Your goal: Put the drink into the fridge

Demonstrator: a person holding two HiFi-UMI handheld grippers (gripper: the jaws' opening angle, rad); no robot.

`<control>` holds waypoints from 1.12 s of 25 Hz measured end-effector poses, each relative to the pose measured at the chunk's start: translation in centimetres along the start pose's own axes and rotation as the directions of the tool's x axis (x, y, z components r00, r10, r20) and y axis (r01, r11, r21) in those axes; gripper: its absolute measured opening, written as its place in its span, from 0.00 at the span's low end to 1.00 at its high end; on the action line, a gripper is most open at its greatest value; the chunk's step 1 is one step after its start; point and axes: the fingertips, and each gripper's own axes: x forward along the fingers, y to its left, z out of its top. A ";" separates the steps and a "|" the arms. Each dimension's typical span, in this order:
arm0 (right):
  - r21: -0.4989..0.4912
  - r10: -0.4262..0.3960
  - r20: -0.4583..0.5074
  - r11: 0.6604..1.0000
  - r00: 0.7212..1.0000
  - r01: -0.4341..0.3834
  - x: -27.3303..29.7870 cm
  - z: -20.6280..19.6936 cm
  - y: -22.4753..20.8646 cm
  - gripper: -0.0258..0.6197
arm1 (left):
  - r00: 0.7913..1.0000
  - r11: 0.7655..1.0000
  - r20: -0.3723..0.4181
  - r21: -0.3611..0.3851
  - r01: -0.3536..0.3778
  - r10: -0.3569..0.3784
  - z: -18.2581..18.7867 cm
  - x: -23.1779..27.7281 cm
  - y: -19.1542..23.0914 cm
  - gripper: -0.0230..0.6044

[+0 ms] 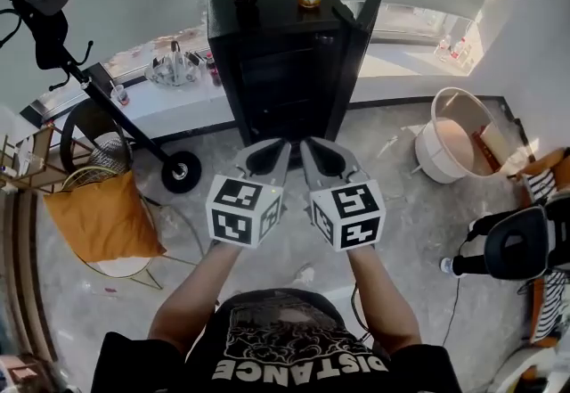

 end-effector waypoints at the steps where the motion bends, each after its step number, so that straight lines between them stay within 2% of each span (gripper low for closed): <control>1: 0.003 0.011 0.002 1.000 1.000 -0.011 0.0 0.1 -0.7 0.04 | 1.000 1.000 0.001 -0.001 -0.009 0.009 0.2 0.6 -0.3 0.04; 7: -0.010 0.059 -0.002 0.998 0.998 -0.059 -0.1 0.2 -3.9 0.04 | 0.998 0.998 0.001 -0.016 -0.060 0.060 1.0 3.1 -1.5 0.04; 13: -0.015 0.090 0.001 0.996 0.996 -0.090 0.3 0.6 -5.2 0.04 | 0.996 0.995 -0.003 -0.024 -0.093 0.093 1.5 4.3 -1.3 0.04; 22: -0.013 0.087 0.001 0.996 0.996 -0.087 2.3 0.6 -7.4 0.04 | 0.996 0.996 -0.001 -0.028 -0.084 0.084 2.0 7.4 -0.3 0.04; 28: -0.031 0.070 0.008 0.997 0.998 -0.070 5.6 1.7 -9.4 0.04 | 0.998 0.998 0.013 -0.023 -0.057 0.058 3.1 10.8 2.1 0.04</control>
